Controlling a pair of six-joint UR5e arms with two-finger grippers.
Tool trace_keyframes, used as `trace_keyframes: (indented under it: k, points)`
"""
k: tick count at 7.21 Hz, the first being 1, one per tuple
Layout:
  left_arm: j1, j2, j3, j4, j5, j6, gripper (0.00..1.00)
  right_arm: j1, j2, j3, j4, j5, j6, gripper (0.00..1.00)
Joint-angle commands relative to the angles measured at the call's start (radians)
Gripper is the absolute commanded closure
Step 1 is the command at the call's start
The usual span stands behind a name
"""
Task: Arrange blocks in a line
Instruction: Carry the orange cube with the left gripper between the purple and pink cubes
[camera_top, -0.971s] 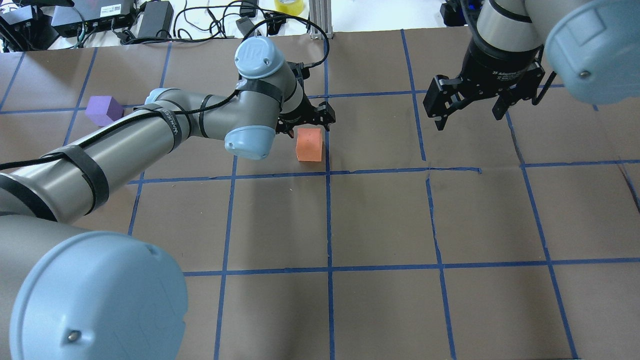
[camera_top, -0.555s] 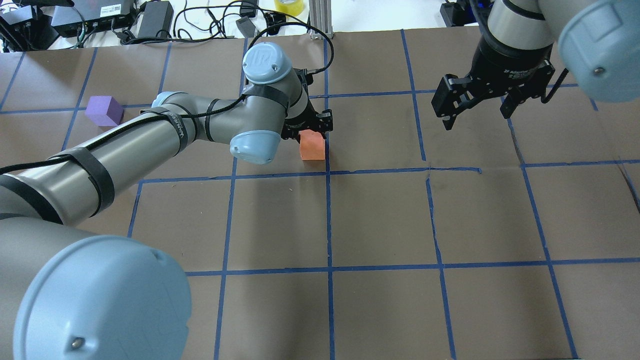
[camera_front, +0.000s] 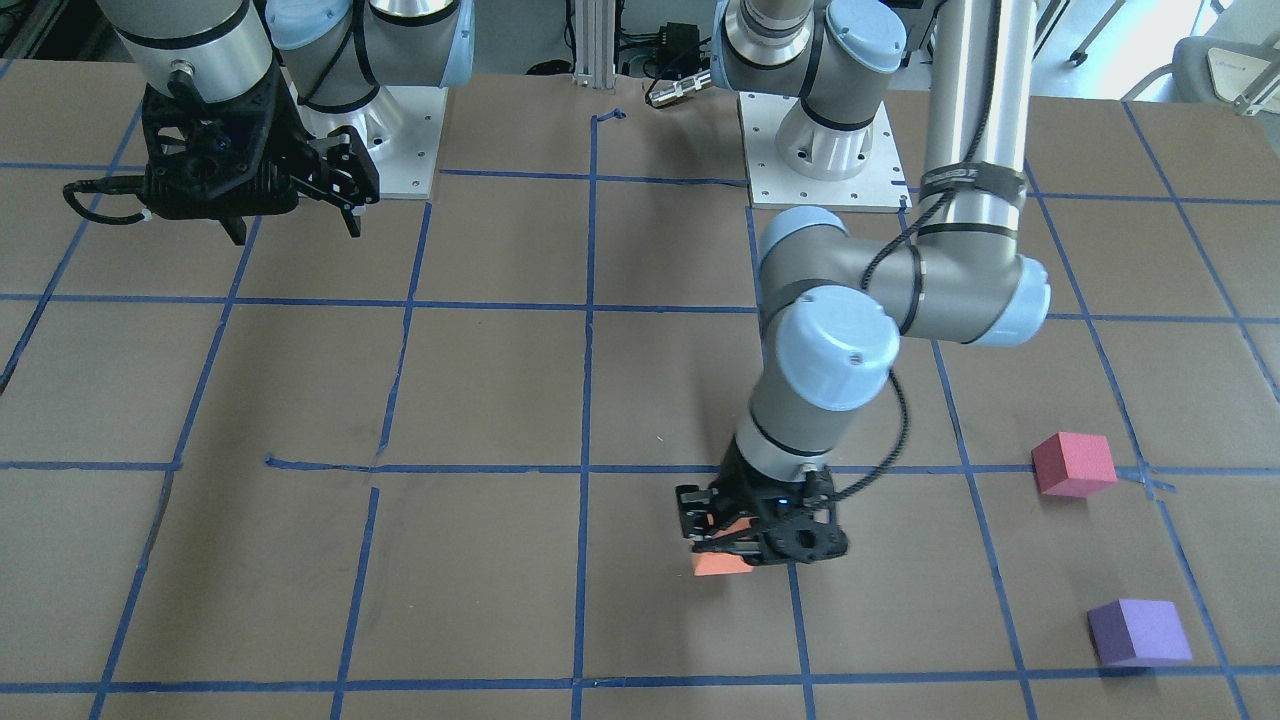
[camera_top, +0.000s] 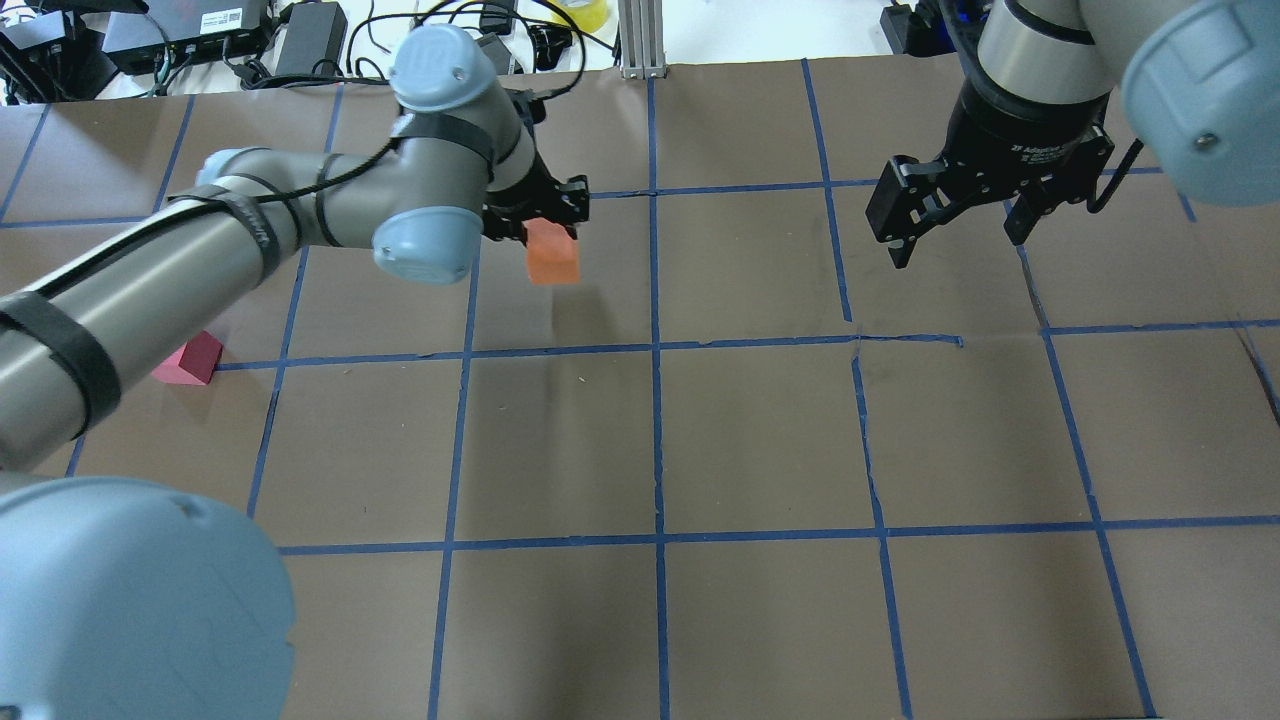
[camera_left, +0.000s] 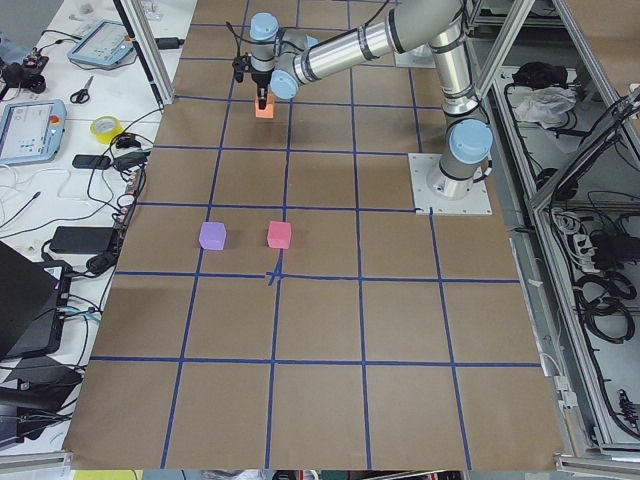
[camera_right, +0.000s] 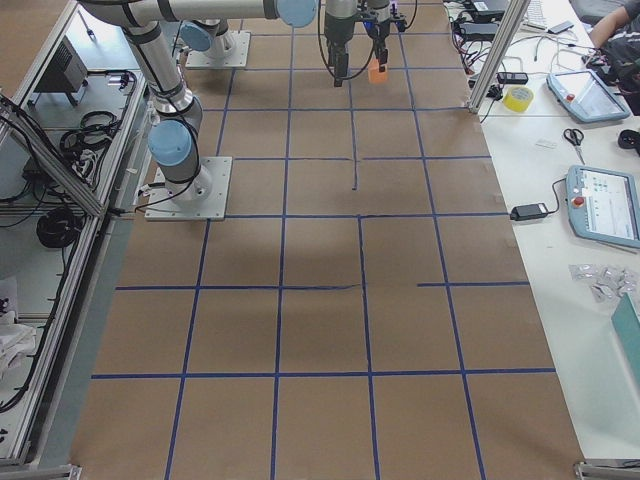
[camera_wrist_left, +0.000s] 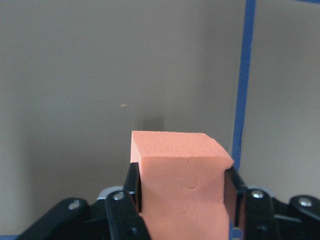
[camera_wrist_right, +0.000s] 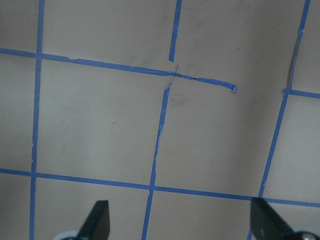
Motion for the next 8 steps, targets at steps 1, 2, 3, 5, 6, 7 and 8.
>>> trace_keyframes:
  k: [1, 2, 3, 5, 6, 7, 8]
  points:
    - [0.207, 0.056, 0.026, -0.134, -0.021, 0.282, 1.0, 0.001, 0.001, 0.0, -0.013, 0.0, 0.0, 0.0]
    - [0.299, 0.054, 0.044, -0.16, -0.015, 0.454, 1.0, 0.001, 0.001, 0.0, -0.016, 0.0, 0.0, 0.0]
    - [0.405, 0.017, 0.049, -0.16, -0.022, 0.535, 1.0, 0.001, 0.001, 0.0, -0.016, 0.0, 0.002, 0.0]
    - [0.47, -0.006, 0.082, -0.157, -0.001, 0.684, 1.0, 0.001, -0.001, 0.0, -0.014, 0.0, 0.0, 0.0]
    - [0.51, -0.015, 0.089, -0.154, 0.001, 0.691, 1.0, 0.001, -0.001, 0.0, -0.004, 0.0, -0.002, 0.0]
    - [0.547, -0.022, 0.09, -0.149, -0.013, 0.72, 1.0, 0.001, -0.002, -0.001, -0.004, 0.003, -0.002, 0.0]
    - [0.59, -0.022, 0.087, -0.151, -0.016, 0.75, 1.0, 0.001, -0.002, -0.002, -0.008, 0.001, 0.0, 0.0]
